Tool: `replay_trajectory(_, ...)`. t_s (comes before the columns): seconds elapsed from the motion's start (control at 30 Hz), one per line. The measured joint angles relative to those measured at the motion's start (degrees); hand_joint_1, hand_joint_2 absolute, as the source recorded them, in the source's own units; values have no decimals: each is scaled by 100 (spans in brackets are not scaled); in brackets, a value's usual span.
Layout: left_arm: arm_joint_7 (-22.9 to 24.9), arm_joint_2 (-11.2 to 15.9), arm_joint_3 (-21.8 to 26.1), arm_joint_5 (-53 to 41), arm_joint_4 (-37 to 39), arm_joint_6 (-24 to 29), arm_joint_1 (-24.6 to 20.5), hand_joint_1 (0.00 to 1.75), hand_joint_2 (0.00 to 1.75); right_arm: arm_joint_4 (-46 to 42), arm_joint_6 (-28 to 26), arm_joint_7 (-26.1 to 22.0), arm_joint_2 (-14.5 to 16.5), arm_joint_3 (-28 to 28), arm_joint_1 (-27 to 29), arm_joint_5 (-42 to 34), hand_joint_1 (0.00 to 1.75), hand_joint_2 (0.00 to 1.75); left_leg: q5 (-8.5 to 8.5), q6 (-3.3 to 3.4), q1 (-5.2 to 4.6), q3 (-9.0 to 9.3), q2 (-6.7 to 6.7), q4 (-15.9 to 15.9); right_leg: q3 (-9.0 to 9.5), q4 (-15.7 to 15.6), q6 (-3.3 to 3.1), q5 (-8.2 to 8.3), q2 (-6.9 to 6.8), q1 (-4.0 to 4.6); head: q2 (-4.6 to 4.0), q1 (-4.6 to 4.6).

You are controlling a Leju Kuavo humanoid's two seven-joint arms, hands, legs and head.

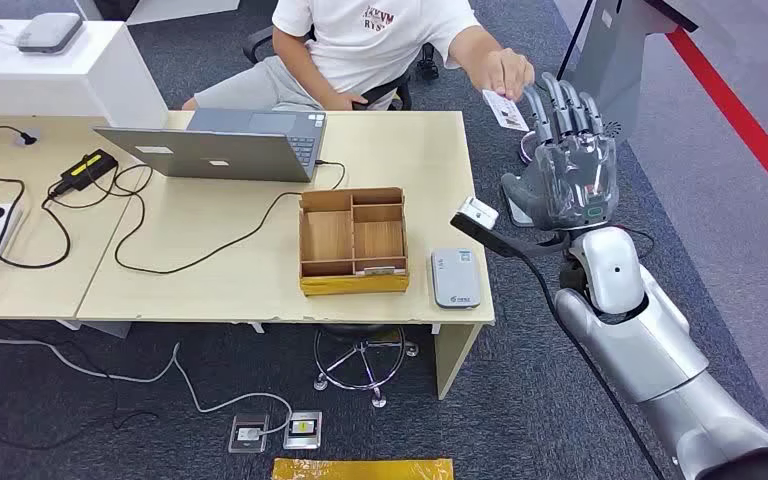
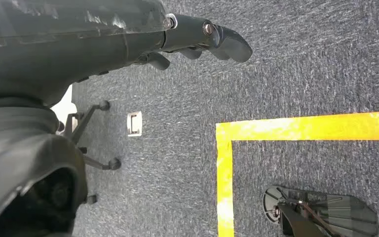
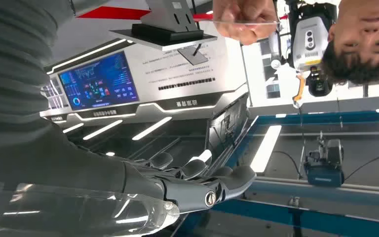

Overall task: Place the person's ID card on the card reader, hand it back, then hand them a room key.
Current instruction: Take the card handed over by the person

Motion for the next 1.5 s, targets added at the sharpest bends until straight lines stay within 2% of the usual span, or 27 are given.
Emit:
replay_trajectory(0.43,25,-3,-8,-23,-2,0,0,0,0,464,143,-15,209,349,-481,-42,0,175,0,0,0,-1,0,0,-2,0,0,0,0,0,0,1)
replay_trajectory(0.9,31,-14,-11,-8,-3,25,5,0,0,1002,73,-117,410,518,-694,-163,0,175,0,0,1,-1,0,0,-3,0,0,0,0,1,0,1)
replay_trajectory(0.93,31,-14,-11,-8,-3,28,5,0,0,1038,59,-127,424,521,-714,-174,10,175,0,0,1,-1,0,0,-3,0,0,0,0,1,0,1)
replay_trajectory(1.03,31,-15,-12,-7,-4,31,5,0,0,1115,31,-143,456,530,-750,-235,139,175,0,0,1,-1,0,0,-3,0,0,0,0,1,0,1)
replay_trajectory(1.07,31,-15,-12,-6,-4,32,6,0,0,1135,26,-146,465,536,-755,-252,173,175,0,0,1,-1,0,0,-3,0,0,0,1,1,0,1)
replay_trajectory(1.5,31,-15,-12,21,-4,23,8,0,0,1335,-12,-216,518,624,-802,-372,175,175,0,0,1,-1,0,0,-3,0,0,0,1,1,0,0)
